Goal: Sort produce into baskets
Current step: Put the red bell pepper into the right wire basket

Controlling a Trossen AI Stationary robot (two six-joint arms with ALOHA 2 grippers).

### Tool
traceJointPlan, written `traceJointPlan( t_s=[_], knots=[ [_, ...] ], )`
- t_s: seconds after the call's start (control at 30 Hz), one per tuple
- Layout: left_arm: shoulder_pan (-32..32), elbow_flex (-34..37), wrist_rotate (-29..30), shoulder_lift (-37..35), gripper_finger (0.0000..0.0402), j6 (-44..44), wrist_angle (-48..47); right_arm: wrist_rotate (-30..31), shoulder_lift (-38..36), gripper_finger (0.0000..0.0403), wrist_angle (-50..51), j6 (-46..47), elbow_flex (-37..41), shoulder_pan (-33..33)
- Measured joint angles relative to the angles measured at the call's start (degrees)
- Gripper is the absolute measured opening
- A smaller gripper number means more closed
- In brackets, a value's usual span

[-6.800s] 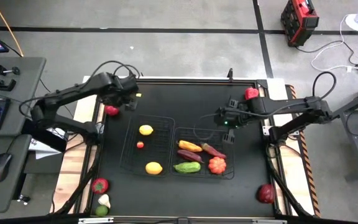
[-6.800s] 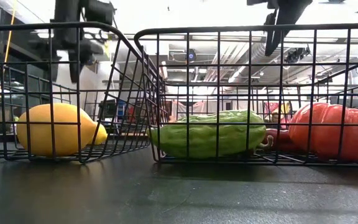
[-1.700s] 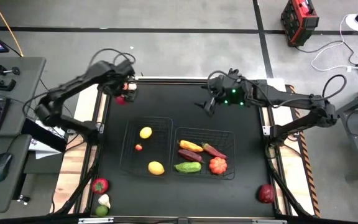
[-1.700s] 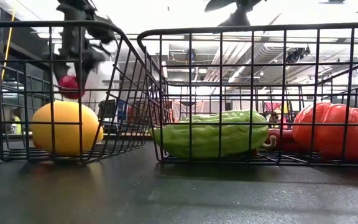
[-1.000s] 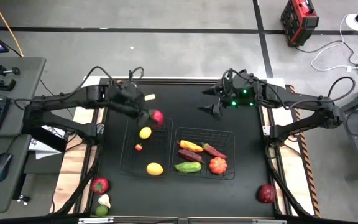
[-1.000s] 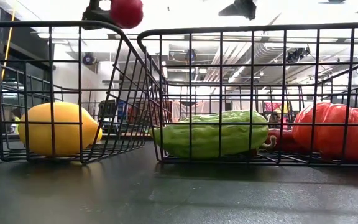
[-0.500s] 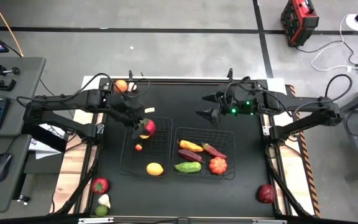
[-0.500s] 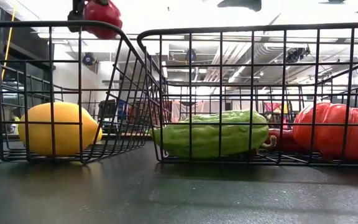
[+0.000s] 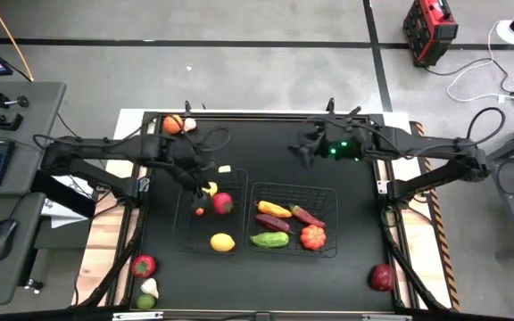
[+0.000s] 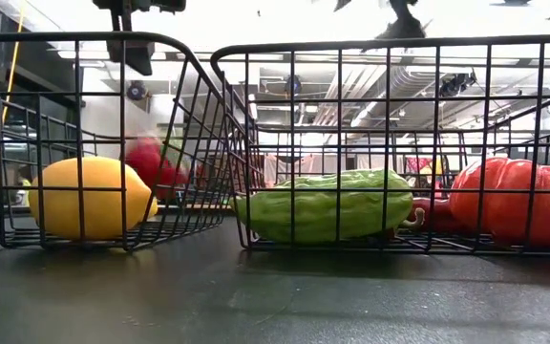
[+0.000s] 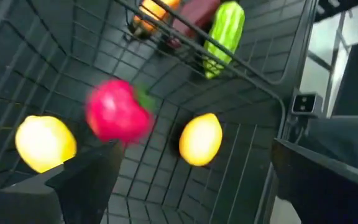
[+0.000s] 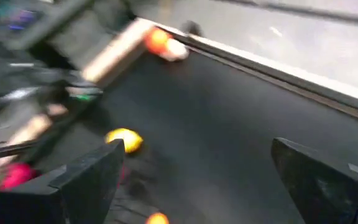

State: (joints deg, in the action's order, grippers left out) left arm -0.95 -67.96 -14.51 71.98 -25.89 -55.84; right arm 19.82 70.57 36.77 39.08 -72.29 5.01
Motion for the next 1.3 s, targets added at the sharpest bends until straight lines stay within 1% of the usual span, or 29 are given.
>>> traceJointPlan(
  t_s=[0.07, 0.13, 0.2, 0.3, 0.37, 0.47, 0.53, 0.63, 0.73, 0.8, 0.87, 0.97, 1.07, 1.1, 1.2, 1.3],
  knots=[
    [1.15, 0.65, 1.85, 0.27, 0.0395, -1.45, 1.13, 2.11, 0.45, 0.0399, 5.51, 6.09, 0.00, 1.93],
    [2.17, 1.64, 6.47, 0.27, 0.0395, -3.44, 2.25, 4.09, 0.71, 0.0399, 11.77, 13.13, 0.00, 5.07],
    [2.82, 2.07, 10.52, 0.31, 0.0395, -5.14, 3.82, 3.77, 1.23, 0.0399, 16.82, 16.23, 0.00, 10.08],
    [2.72, 2.07, 11.90, 0.23, 0.0395, -6.44, 6.26, 1.57, 2.88, 0.0399, 22.91, 14.56, 0.00, 19.79],
    [1.66, 2.07, 12.10, 0.27, 0.0395, -7.26, 8.28, 1.23, 4.71, 0.0399, 23.81, 10.19, 0.00, 26.95],
    [-1.11, 2.07, 12.47, 0.27, 0.0395, -11.83, 11.88, 1.33, 8.59, 0.0399, 26.12, 5.63, 0.00, 37.11],
    [-2.72, 2.07, 12.48, 0.27, 0.0395, -14.73, 13.88, 1.55, 11.52, 0.0399, 27.91, 4.55, 0.00, 42.43],
    [-4.13, 2.05, 12.52, 0.25, 0.0395, -15.87, 15.83, 2.22, 15.22, 0.0399, 26.98, 1.56, 0.00, 47.86],
    [-4.77, 2.05, 15.03, 0.25, 0.0395, -15.47, 15.85, 2.96, 18.49, 0.0399, 26.14, -3.90, 0.00, 50.84],
    [-5.09, 2.05, 17.22, 0.25, 0.0395, -15.55, 15.88, 3.95, 20.75, 0.0399, 26.13, -4.91, 0.00, 51.89],
    [-5.67, 2.05, 17.79, 0.25, 0.0395, -16.78, 15.96, 3.60, 23.03, 0.0399, 26.13, -4.29, 0.00, 52.97],
    [-6.69, 2.05, 15.44, 0.06, 0.0395, -17.34, 15.85, 5.94, 25.65, 0.0399, 25.32, -1.04, 0.03, 53.06],
    [-6.99, 2.03, 12.04, -0.01, 0.0395, -16.16, 15.72, 0.29, 28.50, 0.0399, 25.33, 0.72, 0.02, 54.41],
    [-6.97, 2.02, 11.15, 0.00, 0.0395, -16.05, 15.55, -0.72, 29.30, 0.0399, 25.90, 1.49, 0.04, 54.91],
    [-6.60, 2.03, 8.99, -0.01, 0.0395, -16.33, 15.37, 0.01, 30.11, 0.0399, 25.46, 4.39, -0.02, 55.51],
    [-5.96, 2.03, 8.93, 0.01, 0.0395, -15.94, 15.24, 0.81, 30.31, 0.0399, 24.94, 7.16, 0.00, 55.30]
  ],
)
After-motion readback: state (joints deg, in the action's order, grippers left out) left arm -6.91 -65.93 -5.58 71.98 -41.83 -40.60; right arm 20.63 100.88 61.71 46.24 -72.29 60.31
